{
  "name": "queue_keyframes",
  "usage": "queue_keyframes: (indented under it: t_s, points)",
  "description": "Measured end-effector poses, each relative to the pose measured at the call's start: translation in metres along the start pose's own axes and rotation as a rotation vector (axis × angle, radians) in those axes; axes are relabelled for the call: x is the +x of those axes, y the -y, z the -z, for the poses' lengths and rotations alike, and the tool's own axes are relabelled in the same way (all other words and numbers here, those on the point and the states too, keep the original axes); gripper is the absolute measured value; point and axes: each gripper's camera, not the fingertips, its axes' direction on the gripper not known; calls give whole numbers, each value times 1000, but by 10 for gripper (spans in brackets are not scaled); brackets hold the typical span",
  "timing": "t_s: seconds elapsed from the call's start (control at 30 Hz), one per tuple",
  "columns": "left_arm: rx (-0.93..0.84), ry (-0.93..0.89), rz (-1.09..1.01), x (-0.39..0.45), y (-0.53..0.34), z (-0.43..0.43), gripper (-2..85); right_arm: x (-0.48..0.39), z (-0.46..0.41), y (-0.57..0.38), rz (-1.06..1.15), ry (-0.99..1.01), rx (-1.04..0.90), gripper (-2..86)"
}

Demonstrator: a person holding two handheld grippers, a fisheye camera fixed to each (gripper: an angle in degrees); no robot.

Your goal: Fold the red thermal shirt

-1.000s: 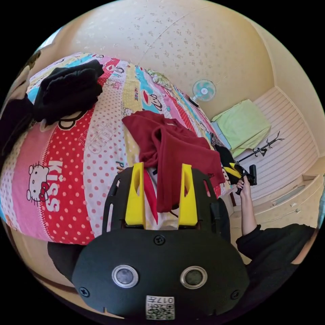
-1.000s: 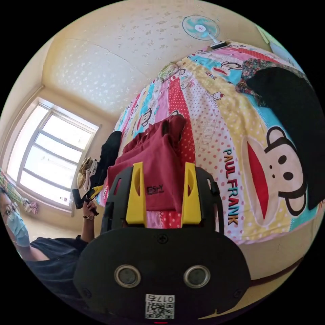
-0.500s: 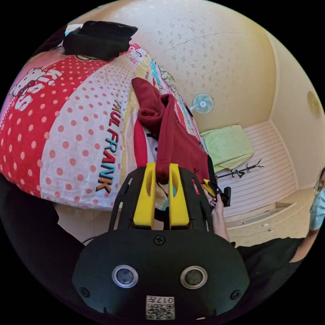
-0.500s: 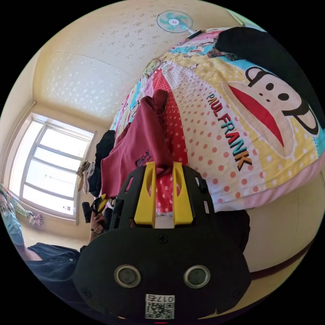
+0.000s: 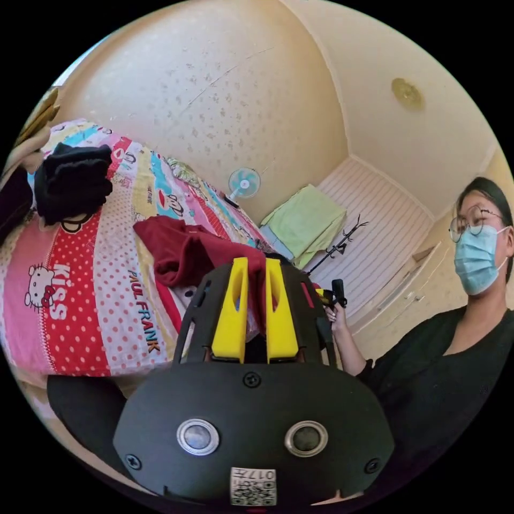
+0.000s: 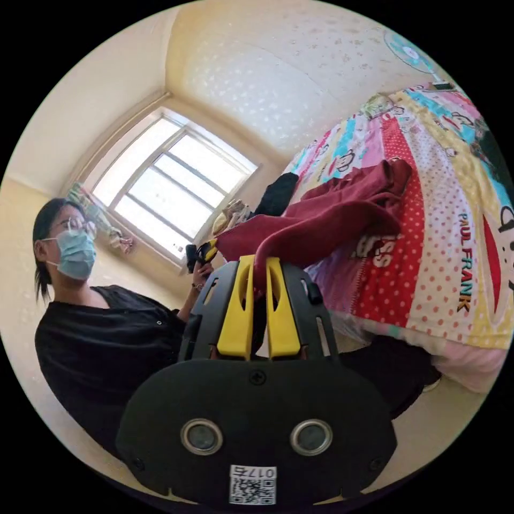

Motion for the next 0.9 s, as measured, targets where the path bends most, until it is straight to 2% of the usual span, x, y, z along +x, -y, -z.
queue_keyframes:
  t_s: [0.07,0.2,0.37,0.43,0.6,0.73,0.8,0.9]
  points:
    - [42,-152,19,7,2,27,54,-18,11,-8,16,16,30,17]
    - [48,-151,5,31,-2,57,53,-69,34,-17,118,-68,76,12]
    - [52,-136,-201,84,-21,109,54,-122,36,-28,310,-14,30,11]
    - [53,-145,-212,89,-27,119,54,-129,37,-31,338,-1,32,12]
    - [-42,-1,1,47,-24,88,55,-73,17,-11,187,-56,18,15]
    - [67,-64,-5,-3,14,41,54,-9,7,27,97,-5,138,20]
    - [78,-37,9,-32,43,11,57,35,1,59,-1,-62,276,28]
    - [164,117,7,-71,80,-27,111,88,-19,102,-142,-121,273,58]
